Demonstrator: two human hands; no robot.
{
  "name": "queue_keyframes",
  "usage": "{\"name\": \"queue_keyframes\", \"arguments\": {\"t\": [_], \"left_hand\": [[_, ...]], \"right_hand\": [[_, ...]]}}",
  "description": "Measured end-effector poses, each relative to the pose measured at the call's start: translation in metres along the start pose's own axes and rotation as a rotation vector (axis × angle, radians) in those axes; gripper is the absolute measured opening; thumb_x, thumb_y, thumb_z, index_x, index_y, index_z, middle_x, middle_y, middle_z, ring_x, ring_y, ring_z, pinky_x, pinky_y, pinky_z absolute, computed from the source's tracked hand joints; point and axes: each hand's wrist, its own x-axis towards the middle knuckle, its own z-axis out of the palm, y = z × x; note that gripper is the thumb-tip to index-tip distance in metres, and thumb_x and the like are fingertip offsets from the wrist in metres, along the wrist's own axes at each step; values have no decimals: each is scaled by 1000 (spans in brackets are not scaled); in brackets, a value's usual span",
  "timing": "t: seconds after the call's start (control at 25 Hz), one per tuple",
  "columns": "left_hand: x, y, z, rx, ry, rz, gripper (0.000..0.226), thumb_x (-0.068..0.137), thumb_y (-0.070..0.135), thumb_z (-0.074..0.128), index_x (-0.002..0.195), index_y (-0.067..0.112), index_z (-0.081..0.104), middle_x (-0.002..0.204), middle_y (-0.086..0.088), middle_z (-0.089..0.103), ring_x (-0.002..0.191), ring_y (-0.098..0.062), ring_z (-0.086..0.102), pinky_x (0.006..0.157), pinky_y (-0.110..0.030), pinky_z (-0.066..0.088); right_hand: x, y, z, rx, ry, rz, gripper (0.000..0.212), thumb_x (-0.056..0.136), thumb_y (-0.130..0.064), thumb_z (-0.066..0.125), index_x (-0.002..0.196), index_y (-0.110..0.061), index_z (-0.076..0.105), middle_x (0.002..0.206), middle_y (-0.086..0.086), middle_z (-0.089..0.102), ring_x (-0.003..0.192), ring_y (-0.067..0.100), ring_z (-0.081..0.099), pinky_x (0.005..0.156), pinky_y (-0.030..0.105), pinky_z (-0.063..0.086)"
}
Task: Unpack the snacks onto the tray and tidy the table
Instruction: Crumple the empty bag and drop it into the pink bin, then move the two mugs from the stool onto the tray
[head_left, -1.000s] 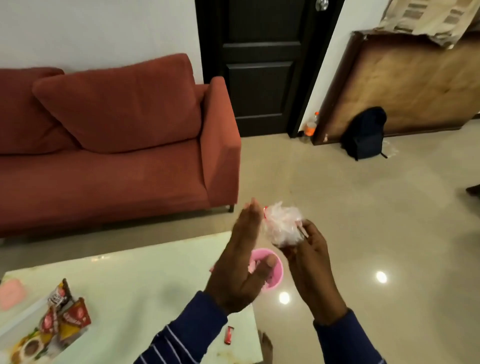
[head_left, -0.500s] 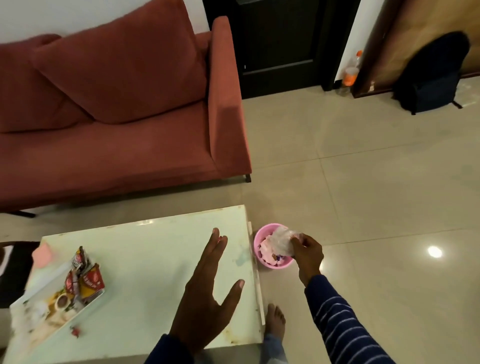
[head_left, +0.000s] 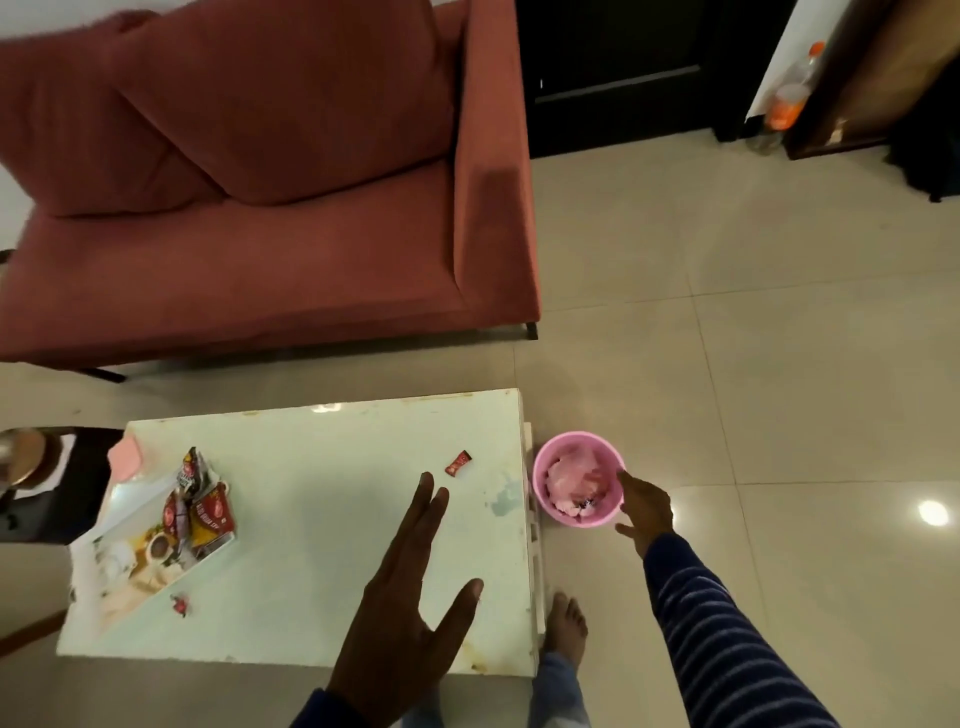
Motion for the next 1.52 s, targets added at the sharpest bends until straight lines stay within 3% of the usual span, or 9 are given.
{"name": "queue_keyframes", "arguments": {"t": [0.16, 0.24, 0.32, 0.48, 0.68, 0.8, 1.08, 1.32, 1.52], "left_hand": [[4, -8, -23, 37, 12, 3, 84, 87, 49, 62, 157, 34, 17, 165, 15, 12, 147, 3, 18, 101, 2, 20], [4, -16, -41, 66, 40, 4, 85, 88, 46, 64, 157, 33, 17, 165, 14, 11, 149, -2, 18, 109, -12, 26], [1, -26, -64, 96, 83, -8, 85, 88, 45, 64, 157, 34, 16, 165, 16, 9, 151, -4, 14, 116, -28, 22], [-12, -59, -121, 138, 213, -21, 82, 92, 44, 61, 158, 33, 14, 166, 14, 7, 152, -9, 8, 122, -30, 9], [-63, -137, -202, 225, 370, -155, 83, 91, 48, 57, 158, 22, 17, 167, 2, 8, 154, -19, 3, 119, -52, 24], [-97, -193, -250, 332, 378, -248, 89, 88, 54, 55, 158, 16, 16, 167, -4, 3, 154, -25, -1, 120, -53, 20], [-150, -299, -372, 385, 445, -358, 96, 85, 61, 53, 158, 14, 14, 166, -8, 0, 152, -28, -2, 120, -53, 10], [-180, -341, -432, 383, 555, -428, 98, 86, 58, 60, 158, 11, 12, 167, -8, 1, 153, -28, -2, 119, -48, 5], [-187, -357, -447, 390, 581, -504, 99, 82, 67, 51, 157, 12, 19, 166, -9, 9, 152, -30, 6, 119, -52, 13]], "right_hand": [[-34, 16, -10, -61, 52, -81, 20, 90, -23, 65, 84, -4, 66, 92, 30, 63, 80, 28, 55, 75, 44, 52], [-59, 19, 0, -125, 35, -168, 16, 91, -21, 65, 76, -16, 66, 97, 27, 67, 83, 32, 60, 85, 52, 54], [-88, 16, 21, -249, 38, -314, 13, 92, -22, 62, 82, -19, 71, 97, 20, 71, 88, 35, 63, 82, 48, 55], [-155, -2, 82, -369, -22, -581, 22, 93, -15, 64, 114, -12, 68, 108, 13, 70, 101, 33, 65, 87, 33, 51], [-254, -17, 179, -453, -40, -990, 38, 86, -4, 70, 123, -6, 61, 124, 11, 65, 112, 31, 60, 94, 39, 49], [-306, -11, 238, -522, -3, -1175, 47, 84, -5, 72, 129, -10, 57, 140, 9, 55, 128, 28, 50, 102, 19, 41], [-422, 12, 386, -621, 6, -1460, 59, 82, -14, 73, 136, -21, 51, 156, -1, 36, 142, 20, 36, 114, 49, 33], [-497, 11, 466, -908, -4, -1638, 80, 88, -37, 63, 154, -34, 18, 166, -9, 2, 152, 11, -4, 120, 44, 0], [-509, -2, 503, -950, -37, -1725, 96, 87, -44, 62, 157, -31, -1, 165, -7, -10, 152, 15, -12, 121, 51, -1]]}}
